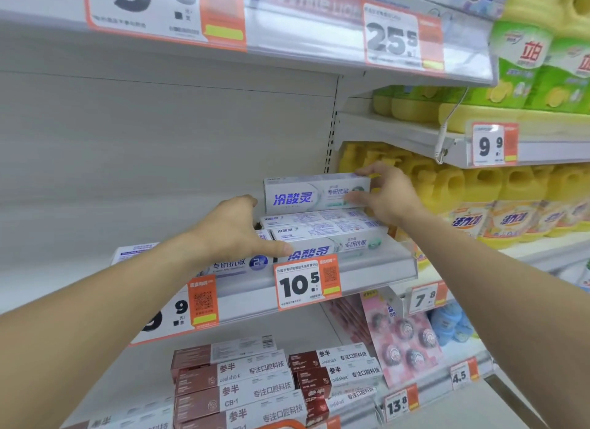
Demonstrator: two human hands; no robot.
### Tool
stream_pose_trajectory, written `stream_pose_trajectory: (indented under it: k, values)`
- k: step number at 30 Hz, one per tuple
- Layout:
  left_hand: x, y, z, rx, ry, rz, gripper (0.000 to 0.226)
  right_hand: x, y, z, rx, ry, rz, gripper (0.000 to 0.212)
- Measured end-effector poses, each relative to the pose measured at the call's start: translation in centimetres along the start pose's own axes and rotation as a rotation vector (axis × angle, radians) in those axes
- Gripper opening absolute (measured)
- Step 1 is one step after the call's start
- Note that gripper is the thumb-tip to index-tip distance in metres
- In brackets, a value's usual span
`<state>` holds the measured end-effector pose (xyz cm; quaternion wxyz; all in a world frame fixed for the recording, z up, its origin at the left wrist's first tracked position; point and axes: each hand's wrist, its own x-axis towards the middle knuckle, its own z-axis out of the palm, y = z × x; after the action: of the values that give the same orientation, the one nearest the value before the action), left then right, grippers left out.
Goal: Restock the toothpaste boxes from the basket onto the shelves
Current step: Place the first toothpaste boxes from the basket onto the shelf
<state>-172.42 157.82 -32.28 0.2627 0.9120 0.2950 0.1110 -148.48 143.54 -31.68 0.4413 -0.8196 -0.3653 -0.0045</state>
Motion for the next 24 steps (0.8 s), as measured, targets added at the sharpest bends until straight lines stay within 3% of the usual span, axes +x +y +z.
stream_pose_trajectory:
  k: [3,7,9,11,15,24]
  values:
    - [0.2,-0.5,0.3,0.005,0.017,0.014,0.102,1.4,0.0,0.5,0.0,-0.104,0.024,0.043]
    - [0.6,-0.4,-0.2,0.019,-0.046,0.038,0.123,1.8,0.6,0.8,-0.117,-0.272,0.081,0.027]
    - [0.9,-0.2,-0.8,0.031,-0.125,0.034,0.122,1.6,1.1,1.0,-0.051,-0.309,0.146,0.018]
    - [1.3,0.0,-1.1,0.066,-0.177,0.038,0.115,1.4,1.2,1.0,-0.005,-0.313,0.165,0.022]
    - [1.6,-0.1,-0.8,0.09,-0.17,0.055,0.094,0.8,0.2,0.8,-0.147,-0.322,0.053,0.045]
    - [1.3,0.3,-0.7,0.057,-0.187,0.125,0.083,-0.7,0.5,1.2,-0.21,-0.248,0.027,0.046]
